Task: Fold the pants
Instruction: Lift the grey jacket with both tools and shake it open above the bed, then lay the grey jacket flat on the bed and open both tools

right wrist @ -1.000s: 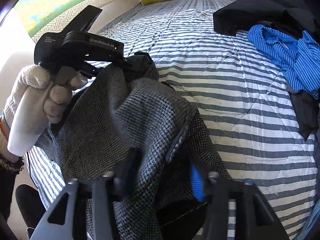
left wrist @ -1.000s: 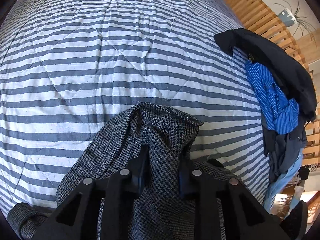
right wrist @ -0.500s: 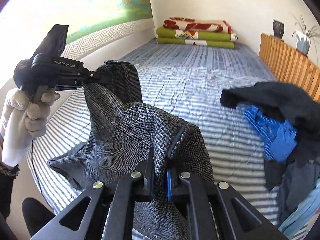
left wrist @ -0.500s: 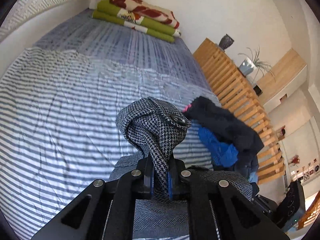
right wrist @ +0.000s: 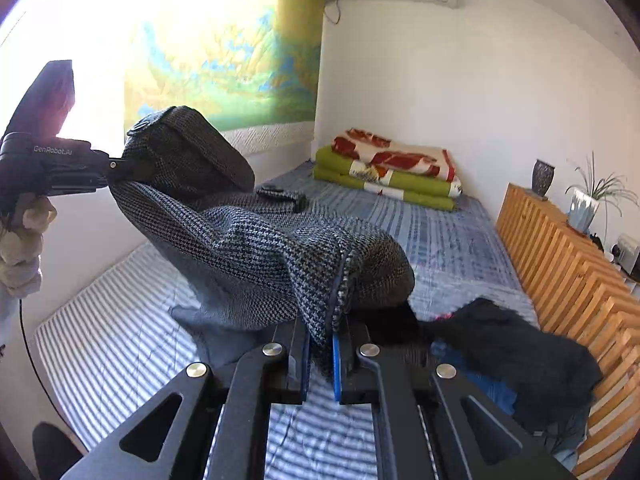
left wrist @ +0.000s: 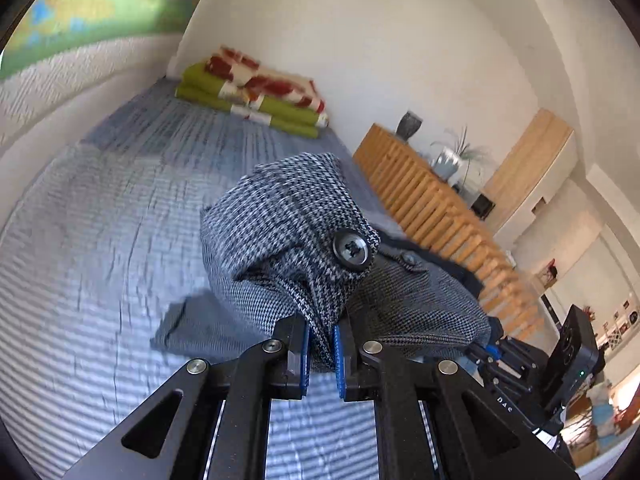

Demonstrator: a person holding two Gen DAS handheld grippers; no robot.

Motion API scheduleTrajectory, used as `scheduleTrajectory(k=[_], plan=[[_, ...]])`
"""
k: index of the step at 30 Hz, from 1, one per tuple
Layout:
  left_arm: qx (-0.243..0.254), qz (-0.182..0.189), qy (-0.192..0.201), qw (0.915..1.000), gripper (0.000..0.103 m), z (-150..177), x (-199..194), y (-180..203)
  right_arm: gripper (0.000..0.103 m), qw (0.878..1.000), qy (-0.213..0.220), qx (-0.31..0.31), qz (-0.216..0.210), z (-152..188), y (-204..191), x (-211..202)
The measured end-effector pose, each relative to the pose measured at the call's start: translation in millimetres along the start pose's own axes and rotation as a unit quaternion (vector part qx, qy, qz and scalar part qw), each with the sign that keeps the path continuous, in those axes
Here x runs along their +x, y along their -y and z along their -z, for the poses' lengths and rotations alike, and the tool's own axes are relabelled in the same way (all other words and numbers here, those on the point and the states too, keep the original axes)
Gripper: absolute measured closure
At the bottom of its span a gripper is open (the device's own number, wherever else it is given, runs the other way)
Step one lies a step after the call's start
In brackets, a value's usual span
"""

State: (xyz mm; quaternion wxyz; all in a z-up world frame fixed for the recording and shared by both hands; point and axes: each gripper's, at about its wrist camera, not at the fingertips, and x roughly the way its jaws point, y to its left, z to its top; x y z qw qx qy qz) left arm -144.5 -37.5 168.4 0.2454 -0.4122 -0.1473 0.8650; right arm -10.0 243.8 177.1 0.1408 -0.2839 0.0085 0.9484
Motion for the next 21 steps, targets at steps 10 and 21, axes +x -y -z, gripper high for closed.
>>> scheduleTrajectory(k=[10,21], plan=[[-0.075,-0.062,-0.184,0.9780,0.073,201.9,67.9,-99.0,0.080,0.963,-0.264,0.045,-0.025,268.2,-14.9,21.5],[-0.103,-0.091,-0.157,0.9780,0.044,164.4,115.7,-138.1,0.032,0.969,-0.193,0.154,-0.017,215.3,39.2,69.2]])
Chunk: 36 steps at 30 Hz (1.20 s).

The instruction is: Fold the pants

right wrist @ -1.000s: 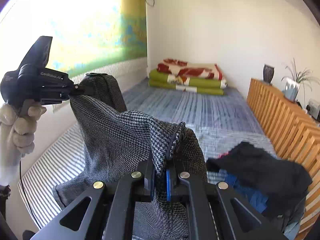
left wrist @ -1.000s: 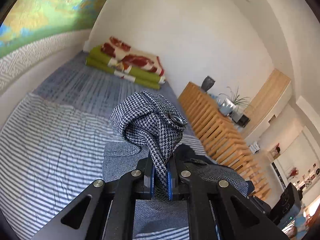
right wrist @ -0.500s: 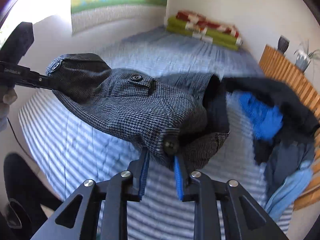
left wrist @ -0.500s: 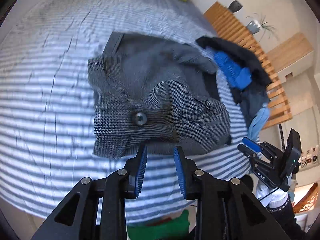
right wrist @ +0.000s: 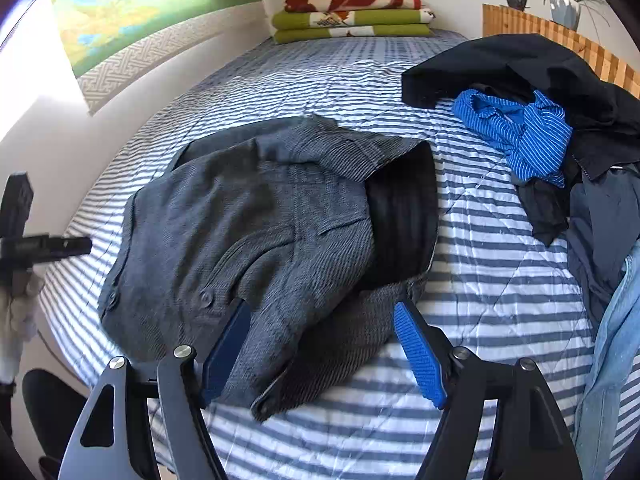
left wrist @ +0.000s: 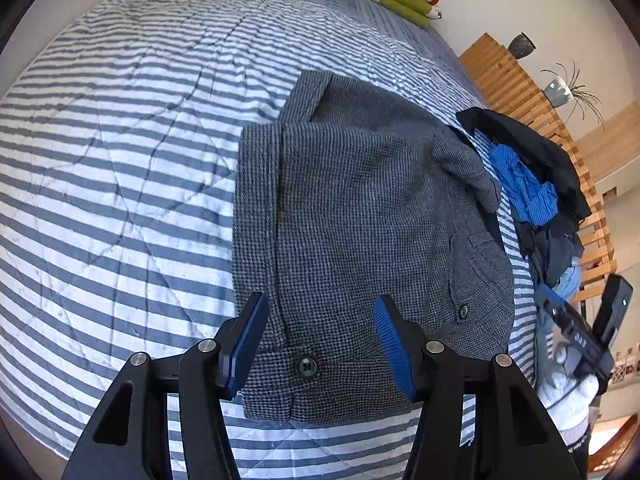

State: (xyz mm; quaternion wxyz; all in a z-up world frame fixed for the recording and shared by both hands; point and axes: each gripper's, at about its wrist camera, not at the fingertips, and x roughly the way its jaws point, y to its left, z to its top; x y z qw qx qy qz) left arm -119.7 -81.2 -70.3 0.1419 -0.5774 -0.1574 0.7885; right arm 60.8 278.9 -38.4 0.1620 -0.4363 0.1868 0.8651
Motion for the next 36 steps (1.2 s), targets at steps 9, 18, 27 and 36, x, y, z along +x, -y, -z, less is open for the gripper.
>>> scheduleTrajectory(k=[9,18,27,36], plan=[[0.091,0.076,-0.037,0.9923,0.044,54.1,32.5,96.2,0.032,0.989,-0.084,0.101,-0.063,-36.4,60.9,85.5],[0.213,0.108,-0.089,0.9669,0.044,100.1,97.8,236.4,0.055,0.989,-0.123,-0.002,-0.085,0.4,49.5,62.2],[0.158,0.088,-0.084,0.9799,0.092,81.3,127.1,215.7,0.075,0.992,-0.116,-0.051,-0.022,34.6,60.0,42.6],[0.074,0.173,-0.037,0.9815,0.093,73.7,75.5,157.3,0.045,0.995,-0.053,-0.039,-0.077,-17.3,55.5,35.6]])
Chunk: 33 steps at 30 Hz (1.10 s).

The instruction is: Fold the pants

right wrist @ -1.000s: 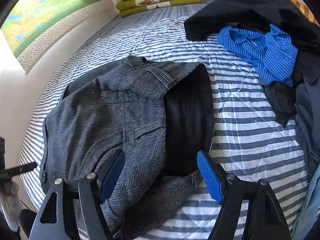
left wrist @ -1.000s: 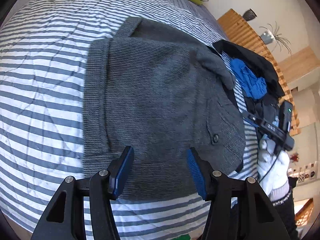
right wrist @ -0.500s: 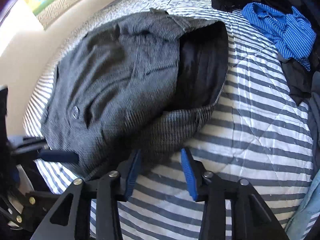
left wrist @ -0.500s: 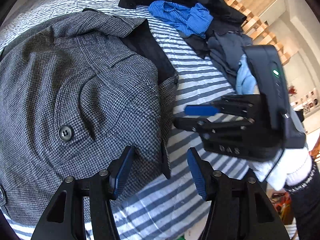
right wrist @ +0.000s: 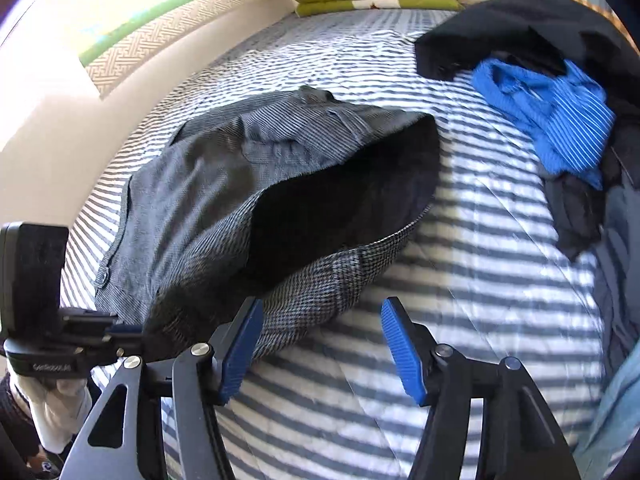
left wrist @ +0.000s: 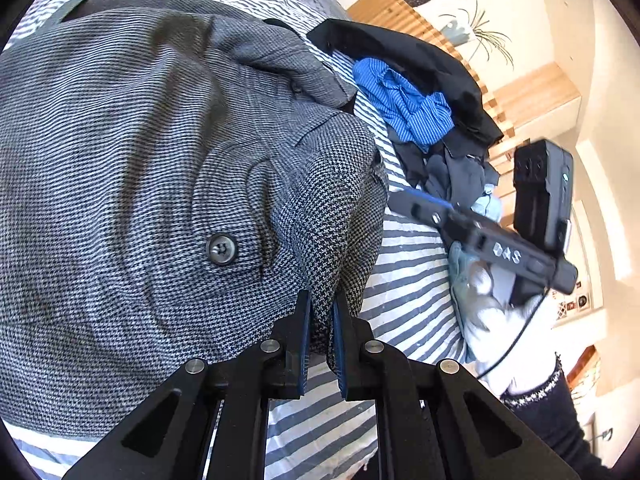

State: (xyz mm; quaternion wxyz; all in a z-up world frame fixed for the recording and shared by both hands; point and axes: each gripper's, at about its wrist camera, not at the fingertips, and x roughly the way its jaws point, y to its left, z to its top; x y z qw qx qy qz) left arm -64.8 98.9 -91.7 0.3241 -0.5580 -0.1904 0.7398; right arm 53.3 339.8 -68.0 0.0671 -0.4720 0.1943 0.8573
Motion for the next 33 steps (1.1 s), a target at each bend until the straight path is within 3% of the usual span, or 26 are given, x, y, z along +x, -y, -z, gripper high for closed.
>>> scheduleTrajectory(k=[3,6,8,13,16,17,19,20,21,24,25,28,30,32,33], plan=[[-0.016,0.016,0.012,0.9997,0.093,3.6,-3.9,-12.4,0.045,1.000,0.011,-0.013,0.004,-21.2,-11.1,10.9],[-0.040,0.047,0.015,0.9980,0.093,5.1,-3.1,-26.2,0.045,0.999,0.027,-0.020,-0.027,-39.2,-19.7,12.2],[-0.044,0.038,0.013,0.9982,0.093,4.4,-1.0,-31.7,0.045,0.998,0.034,-0.036,-0.040,-47.6,-25.6,12.2],[-0.056,0.018,0.007,0.9982,0.092,5.2,13.6,-45.4,0.045,0.995,-0.035,-0.091,-0.008,-52.1,-36.1,48.0],[-0.054,0.001,-0.003,0.9985,0.083,-0.7,21.5,-51.0,0.045,0.990,-0.079,-0.115,-0.002,-38.0,-30.6,64.4],[-0.048,-0.007,-0.007,0.9988,0.076,-2.6,23.2,-50.2,0.045,0.989,-0.084,-0.125,0.003,-29.2,-29.5,66.5],[-0.032,-0.013,-0.017,0.9992,0.072,-7.6,30.3,-40.2,0.046,0.986,-0.089,-0.138,0.006,-13.8,-26.1,66.2],[-0.022,-0.020,-0.021,0.9993,0.065,-9.7,31.2,-35.1,0.049,0.986,-0.090,-0.144,0.011,-6.9,-25.6,66.3],[-0.009,-0.032,-0.020,0.9992,0.059,-12.2,31.6,-28.7,0.060,0.984,-0.088,-0.152,0.022,-1.0,-26.4,65.5],[0.023,-0.062,-0.017,0.9977,0.052,-21.0,35.1,-10.7,0.078,0.986,-0.074,-0.147,0.037,9.1,-25.2,59.0],[0.027,-0.068,-0.017,0.9972,0.051,-27.0,39.7,-5.8,0.087,0.987,-0.069,-0.138,0.038,10.1,-23.8,55.8],[0.053,-0.096,-0.013,0.9938,0.051,-40.1,50.4,10.9,0.097,0.991,-0.053,-0.115,0.048,13.4,-20.3,41.9],[0.057,-0.069,-0.018,0.9958,0.051,-40.4,55.1,19.5,0.099,0.992,-0.039,-0.109,0.050,20.1,-22.0,30.1],[0.055,0.013,-0.039,0.9976,0.050,-36.5,63.0,26.6,0.099,0.994,-0.019,-0.095,0.042,31.0,-20.2,12.0],[0.065,0.029,-0.054,0.9960,0.048,-31.3,68.5,33.7,0.099,0.995,-0.004,-0.091,0.031,37.9,-16.6,0.5]])
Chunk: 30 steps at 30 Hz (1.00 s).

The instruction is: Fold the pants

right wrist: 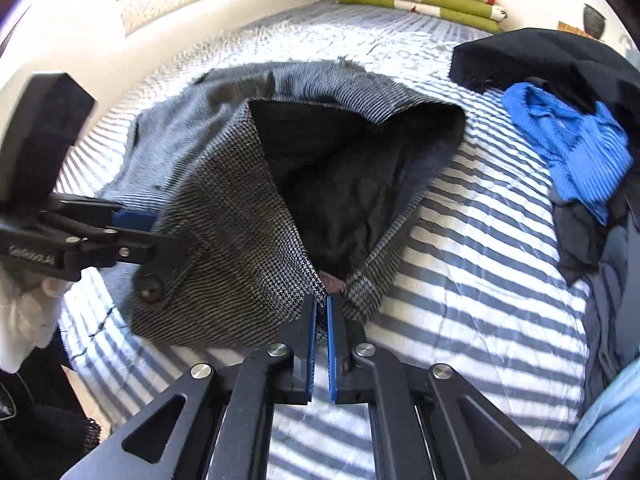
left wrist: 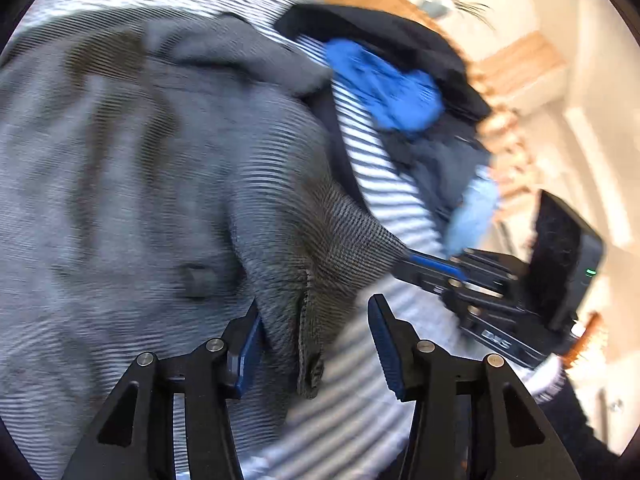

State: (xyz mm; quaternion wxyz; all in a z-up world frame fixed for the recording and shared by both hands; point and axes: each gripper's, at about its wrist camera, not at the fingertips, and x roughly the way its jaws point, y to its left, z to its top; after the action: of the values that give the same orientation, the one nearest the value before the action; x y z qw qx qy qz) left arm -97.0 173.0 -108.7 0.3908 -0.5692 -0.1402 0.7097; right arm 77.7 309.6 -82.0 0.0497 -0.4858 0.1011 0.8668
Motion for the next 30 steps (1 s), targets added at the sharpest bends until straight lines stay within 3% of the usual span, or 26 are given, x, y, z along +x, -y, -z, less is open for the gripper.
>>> scheduleTrajectory(k=[2,5,9,11,13,17,20,23,24,25,26,30], plan=[[0.036,-0.016,-0.019,0.9990,0.044,11.6,10.2,12.9,0.099,1.000,0.007,0.012,-0.014,17.8,11.3,-15.3],[0.063,-0.014,-0.047,0.9968,0.044,25.0,22.5,23.4,0.100,0.999,-0.037,0.032,-0.021,41.1,32.9,-13.7],[0.061,-0.027,-0.019,0.9976,0.044,31.7,-6.2,18.1,0.098,0.997,-0.071,0.020,0.008,54.2,38.9,-15.1],[0.061,-0.054,0.005,0.9967,0.044,35.8,-33.1,8.9,0.083,0.997,-0.056,0.055,0.008,47.6,49.1,-18.1],[0.056,-0.094,0.036,0.9934,0.044,40.9,-68.4,-4.7,0.058,0.997,-0.025,0.080,-0.003,37.7,51.1,-19.6],[-0.006,-0.137,0.090,0.9865,0.043,56.3,-148.0,-54.4,0.054,0.993,0.007,0.113,-0.046,10.9,48.2,-6.0],[-0.057,-0.158,0.125,0.9778,0.043,61.7,-193.3,-88.8,0.047,0.992,-0.004,0.116,-0.046,-11.2,40.6,18.5],[-0.087,-0.175,0.149,0.9692,0.043,65.5,-220.0,-117.7,0.048,0.991,-0.037,0.116,-0.047,-19.3,30.2,41.5],[-0.096,-0.177,0.154,0.9674,0.043,68.3,-232.9,-129.5,0.059,0.992,-0.044,0.111,-0.043,-20.3,24.2,45.7],[-0.105,-0.177,0.157,0.9658,0.043,67.0,-236.1,-136.5,0.085,0.993,-0.046,0.101,-0.046,-19.4,17.5,46.0],[-0.110,-0.177,0.160,0.9649,0.043,69.4,-241.3,-142.3,0.095,0.994,-0.047,0.089,-0.050,-17.3,11.0,45.1],[-0.112,-0.185,0.159,0.9634,0.043,83.2,-266.4,-165.8,0.098,0.998,-0.027,0.052,-0.033,1.7,-8.7,16.2]])
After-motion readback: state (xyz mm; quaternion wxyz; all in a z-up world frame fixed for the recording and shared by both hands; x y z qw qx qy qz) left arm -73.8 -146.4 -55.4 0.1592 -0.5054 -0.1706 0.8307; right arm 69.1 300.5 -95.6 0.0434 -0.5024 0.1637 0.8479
